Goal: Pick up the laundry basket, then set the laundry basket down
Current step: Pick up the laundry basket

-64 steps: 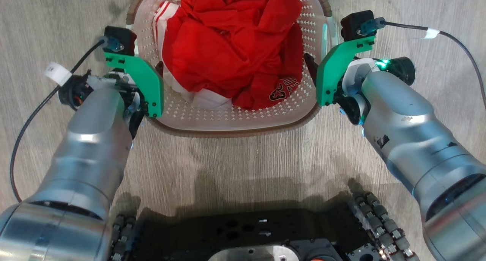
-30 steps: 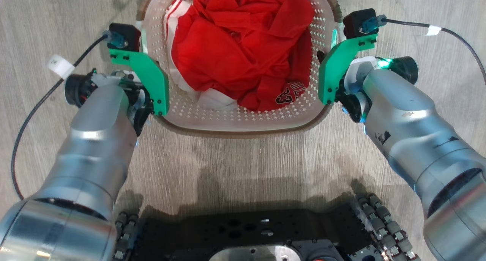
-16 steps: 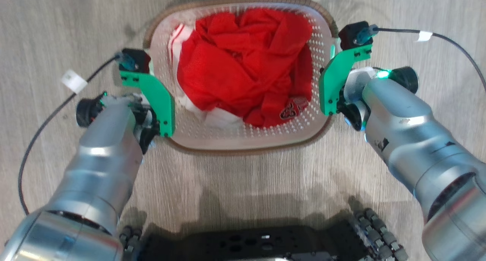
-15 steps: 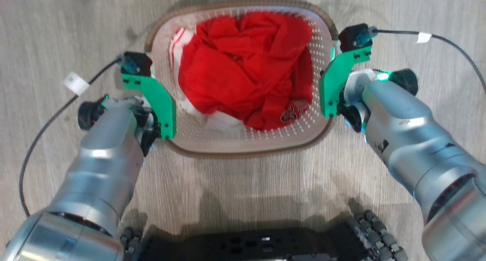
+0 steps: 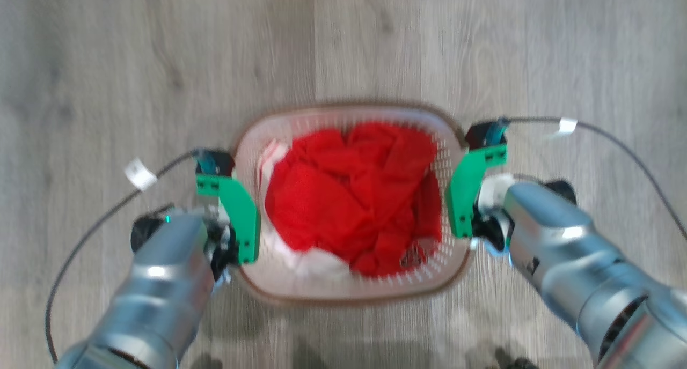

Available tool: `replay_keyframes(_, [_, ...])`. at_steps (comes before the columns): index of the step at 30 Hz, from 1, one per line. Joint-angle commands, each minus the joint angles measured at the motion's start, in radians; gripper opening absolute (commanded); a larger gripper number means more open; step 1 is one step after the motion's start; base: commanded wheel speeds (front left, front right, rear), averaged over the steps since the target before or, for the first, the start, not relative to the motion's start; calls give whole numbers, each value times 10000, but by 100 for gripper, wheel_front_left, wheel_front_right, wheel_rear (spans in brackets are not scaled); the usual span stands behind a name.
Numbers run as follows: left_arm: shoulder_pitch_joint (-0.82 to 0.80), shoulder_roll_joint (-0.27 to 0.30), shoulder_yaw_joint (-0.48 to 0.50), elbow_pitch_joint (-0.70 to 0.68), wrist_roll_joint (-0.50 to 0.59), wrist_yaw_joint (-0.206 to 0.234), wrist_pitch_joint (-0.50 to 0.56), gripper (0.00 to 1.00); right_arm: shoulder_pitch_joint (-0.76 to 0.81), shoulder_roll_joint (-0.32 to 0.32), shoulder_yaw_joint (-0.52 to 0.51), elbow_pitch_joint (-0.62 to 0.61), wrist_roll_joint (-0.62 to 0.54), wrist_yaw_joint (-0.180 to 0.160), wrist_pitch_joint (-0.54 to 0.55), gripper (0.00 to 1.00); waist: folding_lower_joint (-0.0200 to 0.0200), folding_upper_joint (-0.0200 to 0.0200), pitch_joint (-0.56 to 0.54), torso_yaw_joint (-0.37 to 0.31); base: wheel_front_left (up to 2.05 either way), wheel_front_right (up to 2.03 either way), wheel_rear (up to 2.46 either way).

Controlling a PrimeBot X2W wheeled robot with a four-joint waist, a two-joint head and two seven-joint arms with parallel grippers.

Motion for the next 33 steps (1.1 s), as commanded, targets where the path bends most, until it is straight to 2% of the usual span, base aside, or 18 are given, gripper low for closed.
replay_keyframes(1, [97,340,15,-133,-45,10,22,0,486,56,186,-128,1,71,123,0,1,-1,-876,117,0,0,0])
replay_keyframes(10, [1164,689,-714,-485,-751,10,716,0,1430,45,679,-702,396,71,537,0,1,-1,-2875,149,0,0,0])
replay_keyframes(16, [1872,772,-1066,-1272,-1810,10,1411,0,2111,-23,947,-914,746,71,787,0,1,-1,-4125,230,0,0,0])
replay_keyframes(21, [2353,999,-1285,-1406,-2517,10,1921,0,2501,-11,1107,-962,983,71,1003,0,1,-1,-4997,216,0,0,0])
replay_keyframes(33, [2597,984,-1836,-1557,-3342,10,2801,0,2665,44,1344,-1017,1307,71,1398,0,1,-1,-5961,167,0,0,0])
